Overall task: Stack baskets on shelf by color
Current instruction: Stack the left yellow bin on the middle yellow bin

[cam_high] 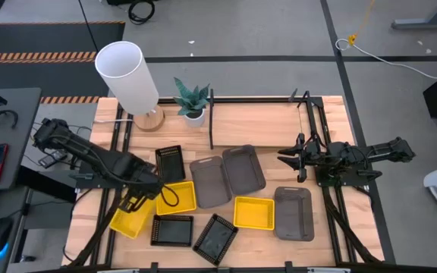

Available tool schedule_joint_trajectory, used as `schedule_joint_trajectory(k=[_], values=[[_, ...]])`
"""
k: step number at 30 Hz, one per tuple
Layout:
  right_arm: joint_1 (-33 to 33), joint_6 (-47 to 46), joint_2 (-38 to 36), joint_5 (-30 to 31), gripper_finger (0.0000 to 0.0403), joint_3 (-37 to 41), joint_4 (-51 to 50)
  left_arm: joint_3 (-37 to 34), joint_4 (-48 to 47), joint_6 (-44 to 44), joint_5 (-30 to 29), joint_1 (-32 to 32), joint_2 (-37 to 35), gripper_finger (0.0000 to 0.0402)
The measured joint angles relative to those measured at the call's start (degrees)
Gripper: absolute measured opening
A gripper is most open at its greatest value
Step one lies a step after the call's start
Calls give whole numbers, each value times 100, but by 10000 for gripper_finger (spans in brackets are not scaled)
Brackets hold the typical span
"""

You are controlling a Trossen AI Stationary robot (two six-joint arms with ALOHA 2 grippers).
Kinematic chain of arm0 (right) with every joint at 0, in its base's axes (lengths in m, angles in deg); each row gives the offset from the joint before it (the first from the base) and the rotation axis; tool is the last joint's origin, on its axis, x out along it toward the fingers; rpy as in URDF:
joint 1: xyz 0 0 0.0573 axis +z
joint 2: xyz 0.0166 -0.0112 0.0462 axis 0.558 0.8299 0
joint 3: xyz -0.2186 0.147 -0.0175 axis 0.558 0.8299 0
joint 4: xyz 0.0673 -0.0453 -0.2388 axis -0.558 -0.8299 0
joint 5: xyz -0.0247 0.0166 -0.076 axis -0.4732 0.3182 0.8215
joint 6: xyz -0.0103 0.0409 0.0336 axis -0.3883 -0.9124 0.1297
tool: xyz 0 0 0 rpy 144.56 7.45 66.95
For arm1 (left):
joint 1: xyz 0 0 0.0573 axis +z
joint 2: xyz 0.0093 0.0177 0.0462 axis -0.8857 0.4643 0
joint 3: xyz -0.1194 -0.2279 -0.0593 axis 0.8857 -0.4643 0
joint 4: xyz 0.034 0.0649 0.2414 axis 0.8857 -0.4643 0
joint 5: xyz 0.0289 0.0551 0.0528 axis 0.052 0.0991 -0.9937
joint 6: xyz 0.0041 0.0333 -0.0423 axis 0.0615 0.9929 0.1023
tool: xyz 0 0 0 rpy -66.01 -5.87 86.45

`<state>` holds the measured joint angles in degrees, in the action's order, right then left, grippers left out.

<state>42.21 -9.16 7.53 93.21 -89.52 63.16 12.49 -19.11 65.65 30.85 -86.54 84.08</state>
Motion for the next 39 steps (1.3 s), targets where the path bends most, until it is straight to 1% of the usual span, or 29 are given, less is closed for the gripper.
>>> schedule_joint_trajectory(k=[4,7,12,17,21,24,27,36,39], values=[[0,0,2,0,113,1,-1,592,113,882,-853,2,0,6],[-2,-1,2,-1,113,1,-1,806,385,1625,-1533,2,0,5],[0,0,1,-1,113,1,1,831,995,2307,-2270,2,27,7],[-2,-1,0,0,113,2,1,822,1308,2961,-2953,2,226,7],[-2,-1,2,0,113,0,0,822,1354,3519,-3070,2,472,7],[-2,0,0,-1,113,0,2,822,1373,3934,-3291,-48,687,7],[0,0,2,-4,113,0,1,822,1550,4307,-3344,-81,881,7],[-1,0,0,-3,113,0,8,822,1657,5063,-3199,-80,1192,7],[-1,1,2,-3,113,0,20,820,1663,5092,-3074,-80,1198,7]])
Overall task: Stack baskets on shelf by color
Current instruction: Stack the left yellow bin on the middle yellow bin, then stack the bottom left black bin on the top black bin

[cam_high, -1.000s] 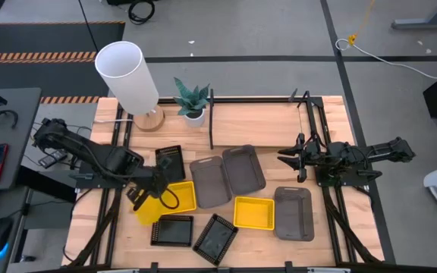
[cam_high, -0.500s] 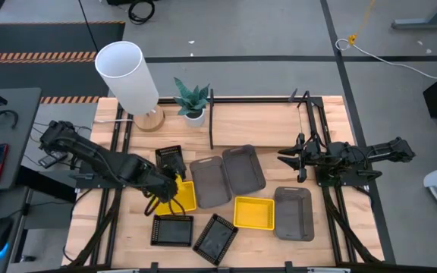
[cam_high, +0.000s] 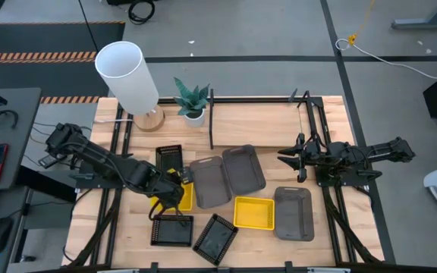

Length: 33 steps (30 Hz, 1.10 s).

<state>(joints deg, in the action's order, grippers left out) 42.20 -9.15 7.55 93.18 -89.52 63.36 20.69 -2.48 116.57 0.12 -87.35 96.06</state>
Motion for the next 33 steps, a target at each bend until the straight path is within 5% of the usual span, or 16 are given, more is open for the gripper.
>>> schedule_joint_trajectory(k=[18,33], values=[[1,-1,-1,3,113,0,22,44,-38,454,465,-195,69,10],[-1,-2,0,5,113,2,150,-4,207,360,477,-260,318,101]])
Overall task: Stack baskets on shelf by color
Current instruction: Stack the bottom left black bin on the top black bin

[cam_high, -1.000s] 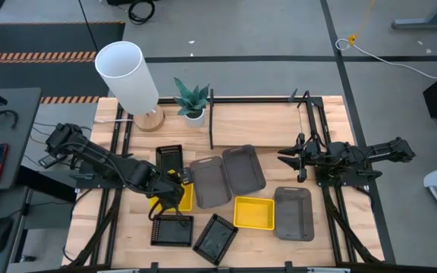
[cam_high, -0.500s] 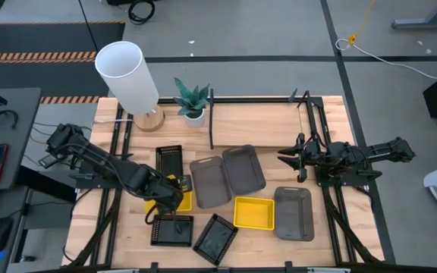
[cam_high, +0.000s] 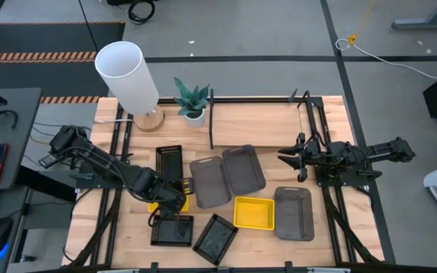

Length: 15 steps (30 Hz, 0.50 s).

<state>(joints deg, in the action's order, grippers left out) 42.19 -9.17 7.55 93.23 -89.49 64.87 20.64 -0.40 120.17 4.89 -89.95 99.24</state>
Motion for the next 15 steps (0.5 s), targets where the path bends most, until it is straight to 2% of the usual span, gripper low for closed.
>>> schedule_joint_trajectory(k=[4,8,11,15], values=[[0,0,0,0,113,0,5,0,85,-279,53,-3,5,139],[0,0,0,0,113,0,6,0,48,-1132,171,48,-47,167],[0,0,0,0,113,0,3,0,-43,-2019,520,209,-156,172],[1,0,0,0,113,0,3,0,-368,-2954,608,419,-279,162]])
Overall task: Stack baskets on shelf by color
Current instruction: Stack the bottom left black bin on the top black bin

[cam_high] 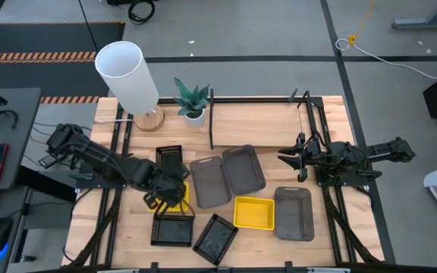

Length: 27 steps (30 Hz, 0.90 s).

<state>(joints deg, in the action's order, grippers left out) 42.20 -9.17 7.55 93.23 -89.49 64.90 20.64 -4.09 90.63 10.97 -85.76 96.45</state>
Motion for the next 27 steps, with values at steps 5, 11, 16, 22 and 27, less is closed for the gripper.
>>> schedule_joint_trajectory(k=[5,11,16,22,27], values=[[-1,0,0,-2,113,0,-4,0,-205,-2327,623,87,-184,140],[-1,1,0,-1,113,0,-2,0,49,-5134,2295,-65,-195,121],[1,2,0,-2,113,0,-2,0,645,-6676,2303,-349,-173,117],[0,0,0,-2,113,0,-2,0,1175,-8093,1901,-887,-173,117],[0,1,0,-2,113,0,-4,0,1706,-8764,1361,-1523,-146,117]])
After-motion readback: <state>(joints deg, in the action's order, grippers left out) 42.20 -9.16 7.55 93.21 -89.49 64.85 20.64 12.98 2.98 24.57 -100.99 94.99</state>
